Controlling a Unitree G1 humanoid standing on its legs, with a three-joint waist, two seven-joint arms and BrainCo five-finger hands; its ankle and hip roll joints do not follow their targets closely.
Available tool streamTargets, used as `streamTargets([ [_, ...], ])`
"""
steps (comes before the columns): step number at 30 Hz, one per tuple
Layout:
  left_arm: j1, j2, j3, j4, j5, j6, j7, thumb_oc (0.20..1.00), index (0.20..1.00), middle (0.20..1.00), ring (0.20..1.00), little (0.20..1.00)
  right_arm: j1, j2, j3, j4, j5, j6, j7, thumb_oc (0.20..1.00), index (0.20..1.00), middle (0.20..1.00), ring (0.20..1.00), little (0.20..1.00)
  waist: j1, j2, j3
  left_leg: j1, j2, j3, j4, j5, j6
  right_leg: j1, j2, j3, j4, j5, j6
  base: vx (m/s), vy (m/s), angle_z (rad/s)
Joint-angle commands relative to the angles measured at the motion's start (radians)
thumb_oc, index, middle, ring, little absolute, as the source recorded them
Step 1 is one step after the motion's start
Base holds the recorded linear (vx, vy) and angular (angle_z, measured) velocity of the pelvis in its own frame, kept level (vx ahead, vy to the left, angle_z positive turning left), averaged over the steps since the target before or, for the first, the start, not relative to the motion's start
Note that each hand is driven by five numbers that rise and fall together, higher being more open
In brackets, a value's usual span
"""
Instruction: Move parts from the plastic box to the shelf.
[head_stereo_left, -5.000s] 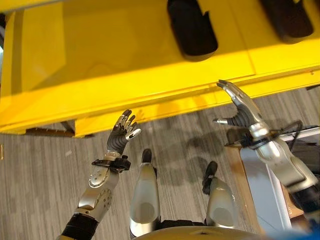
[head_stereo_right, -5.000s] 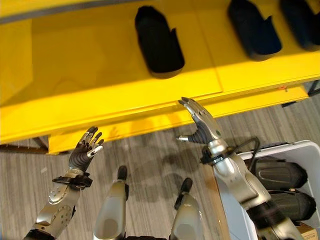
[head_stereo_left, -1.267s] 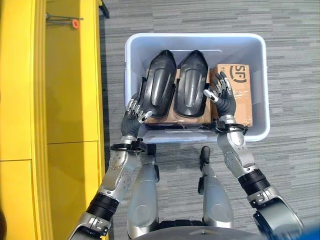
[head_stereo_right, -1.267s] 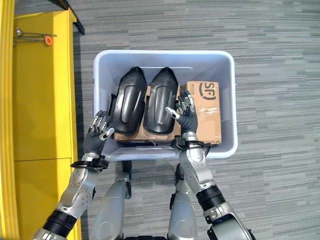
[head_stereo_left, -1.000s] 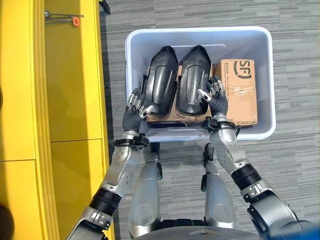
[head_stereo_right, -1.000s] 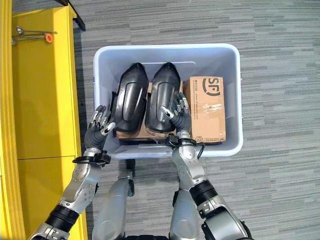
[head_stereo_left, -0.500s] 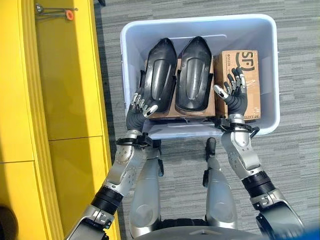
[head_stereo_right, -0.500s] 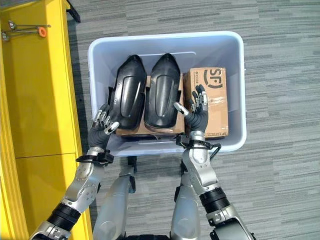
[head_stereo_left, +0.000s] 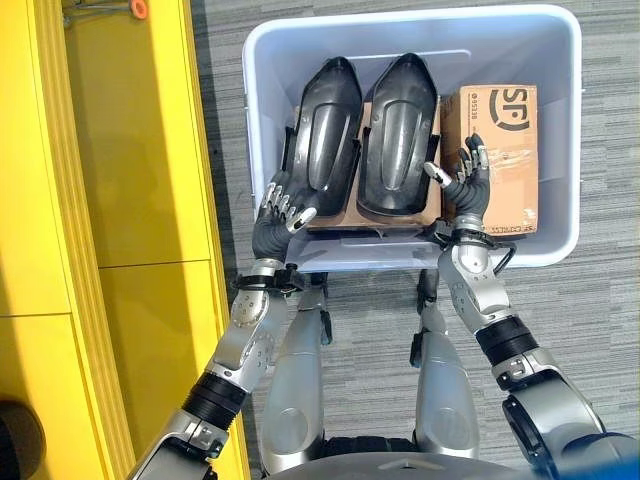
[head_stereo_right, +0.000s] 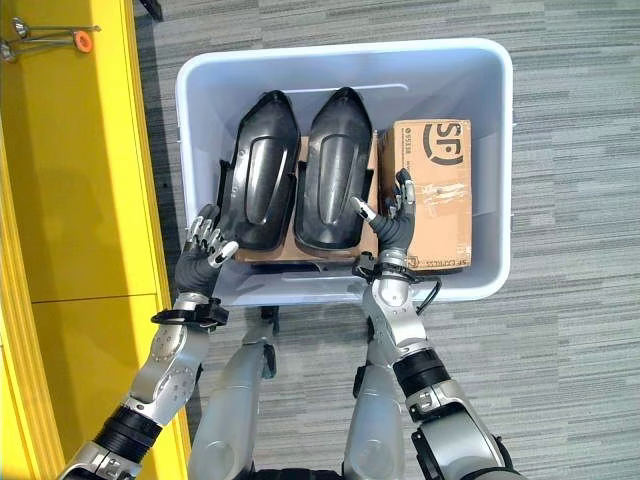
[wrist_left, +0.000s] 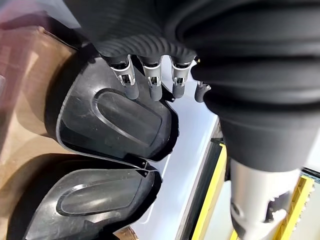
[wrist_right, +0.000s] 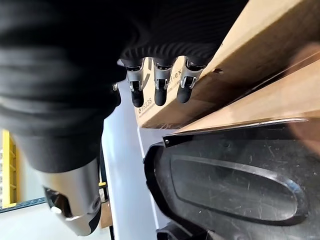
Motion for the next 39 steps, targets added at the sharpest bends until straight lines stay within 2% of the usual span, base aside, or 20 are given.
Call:
streamTargets([
  [1, 0.006, 0.013, -0.010, -0.099, 0.011, -0.059, -0.006, 1.000, 1.000, 1.000, 1.000, 1.000, -0.053, -0.027, -0.047, 0.045, -0.022, -0.033, -0.022, 1.000, 1.000, 1.000, 1.000, 1.000, 0.009, 0.047, -0.030, 0.019, 0.091, -0.017, -0.013, 0.023, -0.048, -0.075, -0.084, 0.004, 0.163, 0.014, 0.028, 0.00, 0.000, 0.00],
  [20, 0.006, 0.012, -0.038, -0.099, -0.005, -0.055, -0.015, 1.000, 1.000, 1.000, 1.000, 1.000, -0.124, -0.084, -0.074, 0.225, -0.020, -0.012, -0.061, 1.000, 1.000, 1.000, 1.000, 1.000, 0.002, 0.068, -0.030, -0.014, 0.090, -0.004, -0.025, 0.024, -0.048, -0.151, -0.072, 0.019, 0.193, 0.008, 0.025, 0.00, 0.001, -0.01],
  [28, 0.001, 0.012, -0.047, -0.107, -0.010, -0.058, -0.016, 1.000, 1.000, 1.000, 1.000, 1.000, -0.174, -0.092, -0.041, 0.298, -0.045, 0.006, -0.061, 1.000, 1.000, 1.000, 1.000, 1.000, 0.006, 0.074, -0.030, -0.037, 0.091, -0.003, -0.025, 0.026, -0.047, -0.182, -0.069, 0.019, 0.204, 0.007, 0.024, 0.00, -0.002, -0.03],
  [33, 0.001, 0.008, -0.038, -0.107, -0.005, -0.058, -0.009, 1.000, 1.000, 1.000, 1.000, 1.000, -0.161, -0.083, -0.025, 0.254, -0.079, 0.008, -0.062, 1.000, 1.000, 1.000, 1.000, 1.000, 0.003, 0.069, -0.030, -0.048, 0.090, -0.002, -0.027, 0.028, -0.047, -0.192, -0.066, 0.014, 0.206, 0.007, 0.022, 0.00, 0.000, 0.00],
  [36, -0.006, 0.002, -0.019, -0.101, 0.013, -0.066, 0.004, 1.000, 1.000, 1.000, 1.000, 1.000, -0.086, -0.073, -0.012, 0.109, -0.165, 0.008, -0.068, 1.000, 1.000, 1.000, 1.000, 1.000, -0.007, 0.058, -0.030, -0.056, 0.086, -0.006, -0.027, 0.027, -0.045, -0.191, -0.069, 0.007, 0.204, 0.007, 0.023, 0.00, 0.000, 0.00],
  [39, -0.006, -0.001, -0.014, -0.102, 0.013, -0.069, 0.008, 1.000, 1.000, 1.000, 1.000, 1.000, -0.071, -0.074, -0.014, 0.078, -0.185, 0.006, -0.073, 1.000, 1.000, 1.000, 1.000, 1.000, -0.008, 0.055, -0.030, -0.056, 0.085, -0.007, -0.026, 0.026, -0.045, -0.189, -0.070, 0.005, 0.202, 0.008, 0.025, 0.00, 0.000, 0.00],
])
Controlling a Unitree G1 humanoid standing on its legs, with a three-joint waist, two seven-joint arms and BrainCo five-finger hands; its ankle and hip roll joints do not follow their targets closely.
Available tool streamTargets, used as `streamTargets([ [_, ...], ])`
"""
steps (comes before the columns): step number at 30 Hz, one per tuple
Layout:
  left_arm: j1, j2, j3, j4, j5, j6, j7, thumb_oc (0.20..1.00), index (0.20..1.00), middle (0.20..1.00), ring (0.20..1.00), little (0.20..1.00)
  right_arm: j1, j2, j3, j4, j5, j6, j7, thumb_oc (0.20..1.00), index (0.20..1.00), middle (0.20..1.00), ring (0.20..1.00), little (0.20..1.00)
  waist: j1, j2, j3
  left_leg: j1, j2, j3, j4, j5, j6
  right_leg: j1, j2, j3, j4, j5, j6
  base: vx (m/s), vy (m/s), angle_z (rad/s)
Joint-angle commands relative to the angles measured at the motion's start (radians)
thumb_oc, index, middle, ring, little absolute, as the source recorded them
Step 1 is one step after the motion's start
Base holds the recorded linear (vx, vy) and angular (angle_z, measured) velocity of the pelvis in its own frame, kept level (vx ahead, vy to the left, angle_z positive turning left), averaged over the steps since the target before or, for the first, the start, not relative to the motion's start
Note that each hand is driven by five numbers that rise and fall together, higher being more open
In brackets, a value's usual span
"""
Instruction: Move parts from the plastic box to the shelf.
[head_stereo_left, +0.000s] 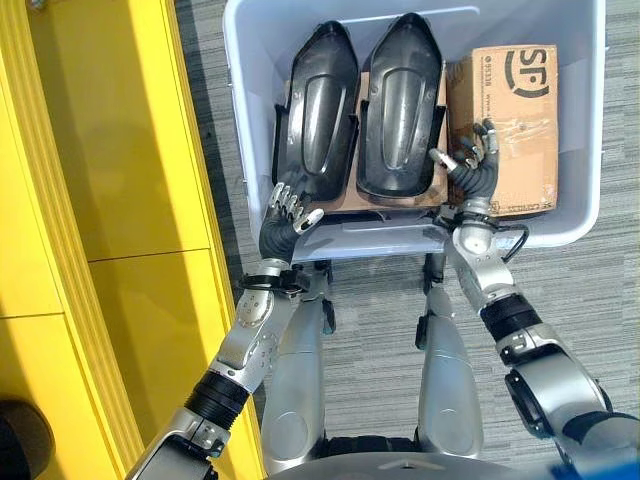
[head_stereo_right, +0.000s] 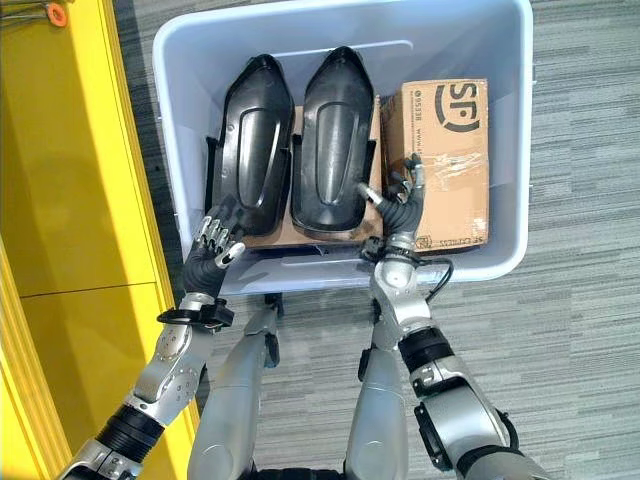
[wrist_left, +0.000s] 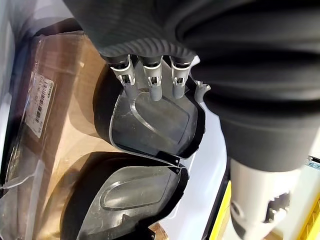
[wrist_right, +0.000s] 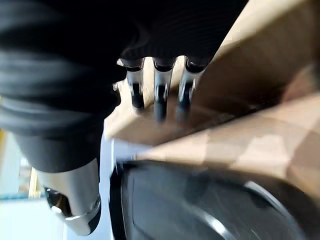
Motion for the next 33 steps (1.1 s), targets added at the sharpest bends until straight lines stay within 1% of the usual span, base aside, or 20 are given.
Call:
streamTargets([
  [1, 0.004, 0.003, 0.017, -0.102, 0.023, -0.067, 0.009, 1.000, 1.000, 1.000, 1.000, 1.000, 0.009, -0.038, -0.035, -0.035, -0.062, -0.025, -0.014, 1.000, 1.000, 1.000, 1.000, 1.000, 0.007, 0.038, -0.033, 0.042, 0.097, -0.027, -0.028, 0.001, -0.065, -0.045, -0.060, -0.027, 0.135, 0.006, 0.021, 0.00, 0.000, 0.00],
  [8, 0.008, 0.005, 0.026, -0.109, 0.024, -0.067, 0.014, 1.000, 1.000, 1.000, 1.000, 1.000, 0.038, -0.038, -0.053, -0.100, -0.099, -0.026, -0.027, 1.000, 1.000, 1.000, 1.000, 1.000, 0.007, 0.030, -0.033, 0.036, 0.094, -0.035, -0.026, 0.000, -0.062, -0.035, -0.064, -0.034, 0.126, 0.008, 0.021, 0.00, 0.000, 0.00],
  [15, 0.012, 0.007, 0.026, -0.113, 0.023, -0.067, 0.015, 1.000, 1.000, 1.000, 1.000, 1.000, 0.038, -0.035, -0.063, -0.090, -0.101, -0.023, -0.039, 1.000, 1.000, 1.000, 1.000, 1.000, 0.011, 0.032, -0.033, 0.038, 0.091, -0.036, -0.029, -0.001, -0.062, -0.035, -0.063, -0.034, 0.126, 0.007, 0.020, 0.00, 0.000, 0.00],
  [19, 0.013, 0.009, 0.021, -0.116, 0.020, -0.065, 0.012, 1.000, 1.000, 1.000, 1.000, 1.000, 0.016, -0.038, -0.066, -0.039, -0.093, -0.016, -0.044, 1.000, 1.000, 1.000, 1.000, 1.000, 0.016, 0.033, -0.033, 0.040, 0.092, -0.035, -0.031, 0.000, -0.062, -0.032, -0.062, -0.035, 0.122, 0.007, 0.020, 0.00, 0.000, 0.00],
  [21, 0.016, 0.011, 0.009, -0.121, 0.005, -0.066, 0.006, 1.000, 1.000, 1.000, 1.000, 1.000, -0.039, -0.039, -0.059, 0.056, -0.080, -0.001, -0.050, 1.000, 1.000, 1.000, 1.000, 1.000, 0.025, 0.038, -0.033, 0.039, 0.090, -0.035, -0.037, 0.003, -0.062, -0.034, -0.061, -0.038, 0.122, 0.009, 0.019, 0.00, 0.000, 0.00],
  [23, 0.017, 0.010, 0.008, -0.121, 0.004, -0.064, 0.006, 1.000, 1.000, 1.000, 1.000, 1.000, -0.046, -0.040, -0.057, 0.070, -0.077, 0.002, -0.049, 1.000, 1.000, 1.000, 1.000, 1.000, 0.026, 0.040, -0.033, 0.038, 0.090, -0.035, -0.038, 0.004, -0.062, -0.036, -0.060, -0.038, 0.123, 0.009, 0.019, 0.00, 0.000, 0.00],
  [25, 0.017, 0.015, 0.000, -0.123, 0.000, -0.062, -0.001, 1.000, 1.000, 1.000, 1.000, 1.000, -0.093, -0.043, -0.043, 0.147, -0.064, 0.012, -0.043, 1.000, 1.000, 1.000, 1.000, 1.000, 0.035, 0.041, -0.033, 0.031, 0.089, -0.037, -0.040, 0.006, -0.061, -0.043, -0.059, -0.040, 0.123, 0.010, 0.019, 0.00, 0.000, 0.00],
  [33, 0.016, 0.013, -0.007, -0.120, -0.004, -0.065, 0.000, 1.000, 1.000, 1.000, 1.000, 1.000, -0.128, -0.051, -0.021, 0.195, -0.061, 0.014, -0.038, 1.000, 1.000, 1.000, 1.000, 1.000, 0.043, 0.041, -0.033, 0.017, 0.086, -0.041, -0.042, 0.010, -0.061, -0.050, -0.057, -0.045, 0.123, 0.011, 0.018, 0.00, 0.004, 0.04],
])
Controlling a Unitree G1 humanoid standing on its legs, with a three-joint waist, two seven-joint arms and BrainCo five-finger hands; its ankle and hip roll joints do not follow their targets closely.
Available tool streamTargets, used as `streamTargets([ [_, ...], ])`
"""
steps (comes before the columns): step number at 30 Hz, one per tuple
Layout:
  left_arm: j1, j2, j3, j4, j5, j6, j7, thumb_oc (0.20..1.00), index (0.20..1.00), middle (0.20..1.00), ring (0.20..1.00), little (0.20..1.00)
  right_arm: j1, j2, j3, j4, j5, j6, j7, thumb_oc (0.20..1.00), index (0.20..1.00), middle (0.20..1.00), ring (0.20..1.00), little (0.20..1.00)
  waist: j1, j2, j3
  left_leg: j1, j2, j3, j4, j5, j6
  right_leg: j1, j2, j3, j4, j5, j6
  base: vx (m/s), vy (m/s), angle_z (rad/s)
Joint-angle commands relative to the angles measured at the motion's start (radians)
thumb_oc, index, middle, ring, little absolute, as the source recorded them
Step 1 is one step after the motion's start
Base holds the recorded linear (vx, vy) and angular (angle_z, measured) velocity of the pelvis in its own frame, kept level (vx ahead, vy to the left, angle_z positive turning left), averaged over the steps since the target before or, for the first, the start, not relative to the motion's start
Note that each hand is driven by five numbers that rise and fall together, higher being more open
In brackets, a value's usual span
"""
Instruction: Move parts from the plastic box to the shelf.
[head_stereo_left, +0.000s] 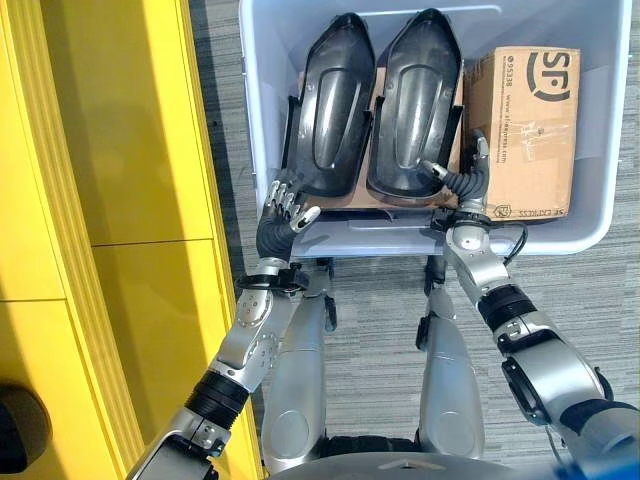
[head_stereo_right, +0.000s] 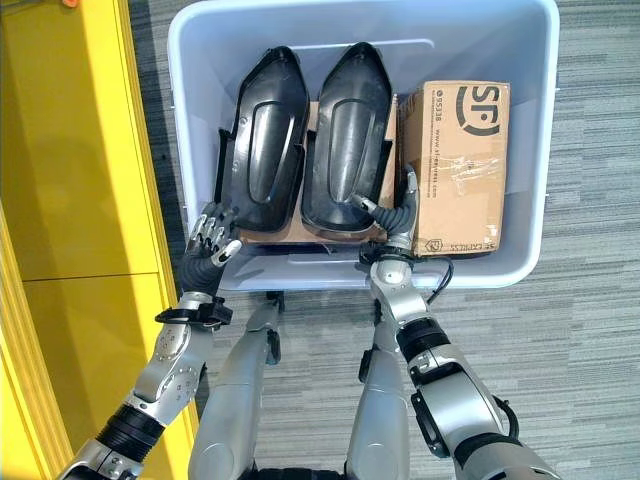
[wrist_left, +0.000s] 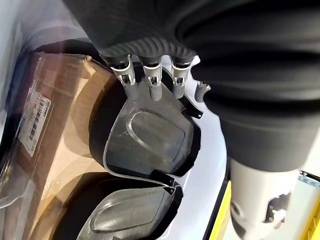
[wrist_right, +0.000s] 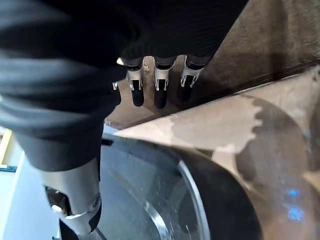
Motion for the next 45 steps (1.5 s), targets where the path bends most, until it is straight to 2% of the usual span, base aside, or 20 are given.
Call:
streamTargets([
  [1, 0.012, 0.011, -0.013, -0.120, -0.003, -0.049, -0.012, 1.000, 1.000, 1.000, 1.000, 1.000, -0.021, -0.049, -0.020, -0.004, 0.008, -0.023, -0.016, 1.000, 1.000, 1.000, 1.000, 1.000, 0.019, 0.041, -0.033, 0.044, 0.088, -0.016, -0.044, 0.003, -0.061, -0.046, -0.057, -0.016, 0.130, 0.010, 0.017, 0.00, 0.011, 0.04],
  [14, 0.014, 0.037, -0.037, -0.140, -0.026, -0.053, -0.020, 1.000, 1.000, 1.000, 1.000, 1.000, -0.231, -0.132, -0.019, 0.247, 0.107, -0.017, -0.021, 1.000, 1.000, 1.000, 1.000, 1.000, 0.047, 0.056, -0.033, 0.021, 0.084, -0.019, -0.050, 0.006, -0.061, -0.073, -0.054, -0.024, 0.135, 0.008, 0.016, 0.00, 0.000, 0.00],
  [24, -0.012, 0.048, -0.074, -0.149, -0.039, -0.051, -0.032, 1.000, 1.000, 1.000, 1.000, 1.000, -0.370, -0.135, 0.066, 0.498, 0.117, 0.044, 0.055, 1.000, 1.000, 1.000, 1.000, 1.000, 0.082, 0.078, -0.033, -0.004, 0.077, -0.032, -0.050, 0.011, -0.057, -0.092, -0.051, -0.032, 0.145, 0.005, 0.015, 0.00, 0.001, 0.02],
  [27, -0.024, 0.044, -0.079, -0.141, -0.042, -0.047, -0.038, 1.000, 1.000, 1.000, 1.000, 1.000, -0.371, -0.120, 0.090, 0.562, 0.116, 0.077, 0.114, 1.000, 1.000, 1.000, 1.000, 1.000, 0.092, 0.086, -0.033, -0.006, 0.074, -0.036, -0.049, 0.011, -0.056, -0.093, -0.053, -0.035, 0.150, 0.003, 0.016, 0.00, 0.000, 0.00],
  [28, -0.027, 0.040, -0.082, -0.132, -0.043, -0.040, -0.045, 1.000, 1.000, 1.000, 1.000, 1.000, -0.363, -0.109, 0.086, 0.594, 0.141, 0.094, 0.156, 0.235, 0.235, 0.235, 0.235, 0.235, 0.095, 0.090, -0.033, -0.005, 0.072, -0.037, -0.049, 0.011, -0.055, -0.092, -0.055, -0.036, 0.152, 0.002, 0.016, -0.01, 0.018, 0.03],
  [29, -0.027, 0.040, -0.082, -0.132, -0.043, -0.040, -0.045, 1.000, 1.000, 1.000, 1.000, 1.000, -0.363, -0.109, 0.086, 0.594, 0.141, 0.094, 0.157, 0.200, 0.200, 0.200, 0.200, 0.200, 0.095, 0.090, -0.033, -0.005, 0.072, -0.038, -0.049, 0.011, -0.055, -0.092, -0.055, -0.036, 0.152, 0.002, 0.016, -0.01, 0.015, 0.04],
  [34, -0.032, 0.026, -0.080, -0.121, -0.043, -0.034, -0.057, 1.000, 1.000, 1.000, 1.000, 1.000, -0.308, -0.088, 0.087, 0.583, 0.146, 0.086, 0.186, 0.200, 0.200, 0.200, 0.200, 0.200, 0.094, 0.091, -0.033, 0.015, 0.074, -0.038, -0.051, 0.013, -0.056, -0.070, -0.056, -0.043, 0.150, 0.001, 0.016, -0.01, 0.011, 0.04],
  [38, -0.040, 0.015, -0.078, -0.101, -0.042, -0.035, -0.060, 1.000, 1.000, 1.000, 1.000, 1.000, -0.261, -0.077, 0.086, 0.510, 0.155, 0.063, 0.184, 0.200, 0.200, 0.200, 0.200, 0.200, 0.085, 0.077, -0.033, 0.047, 0.076, -0.038, -0.061, 0.015, -0.058, -0.041, -0.054, -0.043, 0.139, 0.006, 0.018, 0.00, 0.000, 0.00],
  [40, -0.038, 0.012, -0.066, -0.086, -0.044, -0.038, -0.063, 1.000, 1.000, 1.000, 1.000, 1.000, -0.207, -0.075, 0.095, 0.374, 0.145, 0.035, 0.174, 0.200, 0.200, 0.200, 0.200, 0.200, 0.068, 0.056, -0.033, 0.097, 0.081, -0.033, -0.078, 0.020, -0.061, 0.005, -0.055, -0.043, 0.122, 0.014, 0.020, 0.00, 0.000, 0.00],
  [43, -0.030, 0.014, -0.054, -0.081, -0.046, -0.038, -0.064, 1.000, 1.000, 1.000, 1.000, 1.000, -0.162, -0.084, 0.082, 0.274, 0.140, 0.020, 0.161, 0.200, 0.200, 0.200, 0.200, 0.200, 0.059, 0.043, -0.033, 0.132, 0.084, -0.032, -0.089, 0.023, -0.063, 0.038, -0.054, -0.044, 0.113, 0.017, 0.021, 0.00, 0.000, 0.00],
  [45, -0.020, 0.019, -0.038, -0.077, -0.045, -0.037, -0.070, 1.000, 1.000, 1.000, 1.000, 1.000, -0.097, -0.097, 0.068, 0.124, 0.125, 0.006, 0.152, 0.200, 0.200, 0.200, 0.200, 0.200, 0.044, 0.027, -0.033, 0.178, 0.089, -0.034, -0.100, 0.023, -0.065, 0.086, -0.055, -0.045, 0.101, 0.018, 0.022, 0.00, -0.016, 0.00],
])
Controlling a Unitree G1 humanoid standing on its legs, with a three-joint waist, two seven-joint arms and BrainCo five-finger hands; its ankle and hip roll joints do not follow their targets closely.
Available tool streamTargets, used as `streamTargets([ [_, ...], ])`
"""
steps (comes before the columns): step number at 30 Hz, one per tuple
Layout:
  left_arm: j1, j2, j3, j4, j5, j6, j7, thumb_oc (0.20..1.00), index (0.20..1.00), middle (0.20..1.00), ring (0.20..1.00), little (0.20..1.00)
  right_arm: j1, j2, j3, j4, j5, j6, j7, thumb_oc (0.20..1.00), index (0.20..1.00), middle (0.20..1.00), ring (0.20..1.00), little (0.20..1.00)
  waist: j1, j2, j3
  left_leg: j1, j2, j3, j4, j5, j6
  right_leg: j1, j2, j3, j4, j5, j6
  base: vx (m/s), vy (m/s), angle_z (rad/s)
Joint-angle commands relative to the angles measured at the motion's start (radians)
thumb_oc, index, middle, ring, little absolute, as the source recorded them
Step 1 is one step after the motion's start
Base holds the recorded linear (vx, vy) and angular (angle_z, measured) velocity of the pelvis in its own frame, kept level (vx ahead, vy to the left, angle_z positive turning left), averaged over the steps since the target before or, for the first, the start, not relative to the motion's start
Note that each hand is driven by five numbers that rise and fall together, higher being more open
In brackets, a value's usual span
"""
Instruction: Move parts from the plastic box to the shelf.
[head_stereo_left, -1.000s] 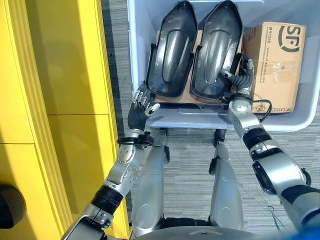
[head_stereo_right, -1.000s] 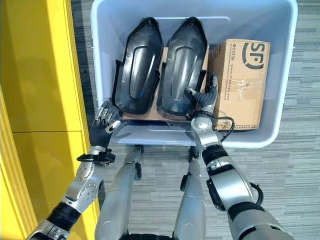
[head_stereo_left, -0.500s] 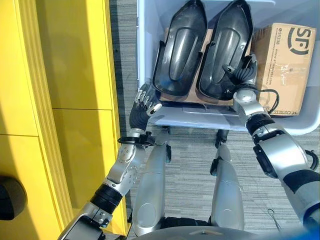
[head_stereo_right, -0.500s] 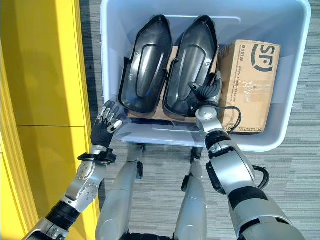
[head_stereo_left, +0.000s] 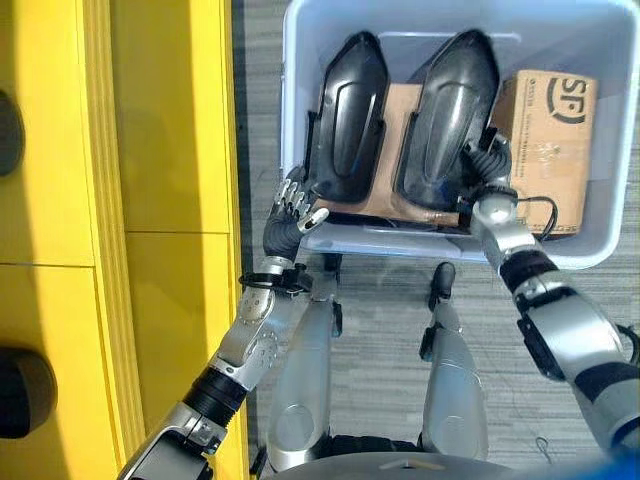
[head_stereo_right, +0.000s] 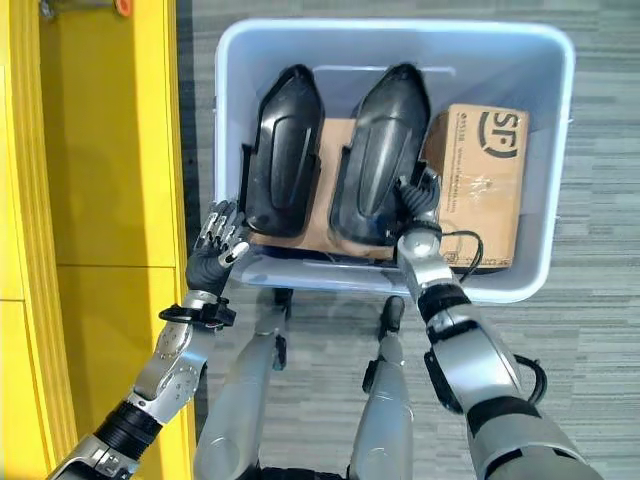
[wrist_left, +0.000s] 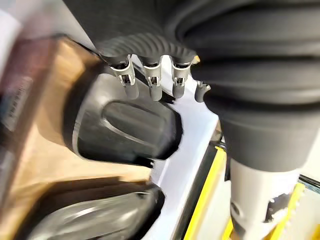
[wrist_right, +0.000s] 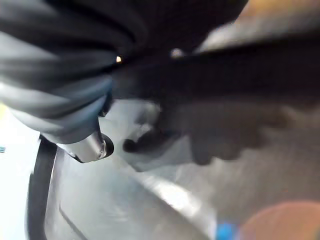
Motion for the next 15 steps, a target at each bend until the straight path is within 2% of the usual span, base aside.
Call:
streamTargets([
  [1, -0.001, -0.015, 0.005, -0.067, -0.001, -0.035, -0.026, 1.000, 1.000, 1.000, 1.000, 1.000, 0.044, 0.012, -0.002, -0.122, -0.043, -0.076, 0.018, 0.200, 0.200, 0.200, 0.200, 0.200, 0.004, 0.008, -0.025, 0.092, 0.099, -0.005, -0.054, -0.018, -0.062, 0.006, -0.055, -0.016, 0.092, 0.015, 0.023, 0.03, -0.033, 0.00],
  [2, 0.013, -0.012, 0.025, -0.060, -0.003, -0.032, -0.030, 1.000, 1.000, 1.000, 1.000, 1.000, 0.101, -0.002, -0.030, -0.241, -0.064, -0.088, 0.012, 0.200, 0.200, 0.200, 0.200, 0.200, -0.007, -0.003, -0.034, 0.135, 0.105, -0.004, -0.067, -0.017, -0.066, 0.048, -0.056, -0.020, 0.077, 0.015, 0.025, 0.04, -0.042, -0.02],
  [4, 0.031, -0.006, 0.039, -0.057, -0.002, -0.026, -0.040, 1.000, 1.000, 1.000, 1.000, 1.000, 0.153, -0.013, -0.054, -0.330, -0.088, -0.095, 0.010, 0.200, 0.200, 0.200, 0.200, 0.200, -0.012, -0.010, -0.062, 0.160, 0.112, -0.004, -0.082, -0.010, -0.067, 0.069, -0.057, -0.024, 0.065, 0.018, 0.026, 0.04, -0.034, -0.07],
  [15, 0.122, 0.027, 0.106, -0.040, 0.004, 0.000, -0.103, 1.000, 1.000, 1.000, 1.000, 1.000, 0.294, -0.046, -0.138, -0.622, -0.150, -0.132, 0.040, 0.200, 0.200, 0.200, 0.200, 0.200, -0.031, -0.042, -0.182, 0.276, 0.149, 0.009, -0.111, -0.017, -0.078, 0.167, -0.039, -0.019, 0.035, 0.004, 0.028, 0.06, -0.027, -0.05],
])
